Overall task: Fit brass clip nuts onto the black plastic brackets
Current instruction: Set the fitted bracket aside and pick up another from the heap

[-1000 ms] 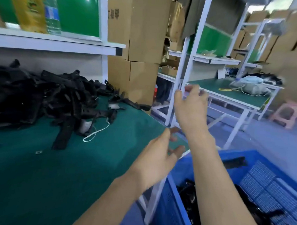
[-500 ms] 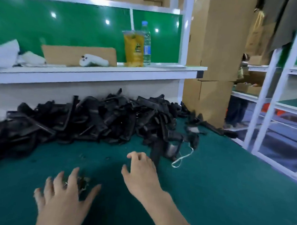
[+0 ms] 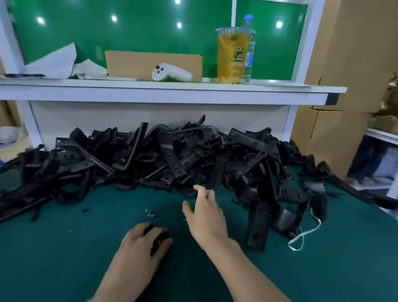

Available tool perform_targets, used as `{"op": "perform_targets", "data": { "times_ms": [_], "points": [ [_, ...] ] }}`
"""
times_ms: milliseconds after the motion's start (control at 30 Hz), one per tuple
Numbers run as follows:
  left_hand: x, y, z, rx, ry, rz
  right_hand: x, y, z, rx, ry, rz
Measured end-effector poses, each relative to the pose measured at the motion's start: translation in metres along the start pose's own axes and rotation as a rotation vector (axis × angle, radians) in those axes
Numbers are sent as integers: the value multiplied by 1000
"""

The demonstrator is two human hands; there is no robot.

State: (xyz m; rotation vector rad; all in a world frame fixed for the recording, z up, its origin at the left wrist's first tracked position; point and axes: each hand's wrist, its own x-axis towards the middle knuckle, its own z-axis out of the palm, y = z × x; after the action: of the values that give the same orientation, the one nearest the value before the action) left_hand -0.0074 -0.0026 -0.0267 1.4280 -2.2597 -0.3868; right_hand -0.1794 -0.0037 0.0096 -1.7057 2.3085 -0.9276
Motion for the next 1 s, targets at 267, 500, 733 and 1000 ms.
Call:
{"op": "perform_targets", "data": {
  "times_ms": [267, 500, 733, 1000],
  "points": [
    [-5, -4, -3, 31, 89, 175, 15, 11, 22, -265, 8, -136],
    [-10, -2, -9, -54, 145, 198, 9, 15, -20, 75, 287, -120],
    [25, -18, -19, -124, 179, -156, 12, -2, -88, 1018, 469, 57],
    [71, 18, -8, -135, -290, -65, -1, -11, -95, 1316, 266, 106]
  ]
}}
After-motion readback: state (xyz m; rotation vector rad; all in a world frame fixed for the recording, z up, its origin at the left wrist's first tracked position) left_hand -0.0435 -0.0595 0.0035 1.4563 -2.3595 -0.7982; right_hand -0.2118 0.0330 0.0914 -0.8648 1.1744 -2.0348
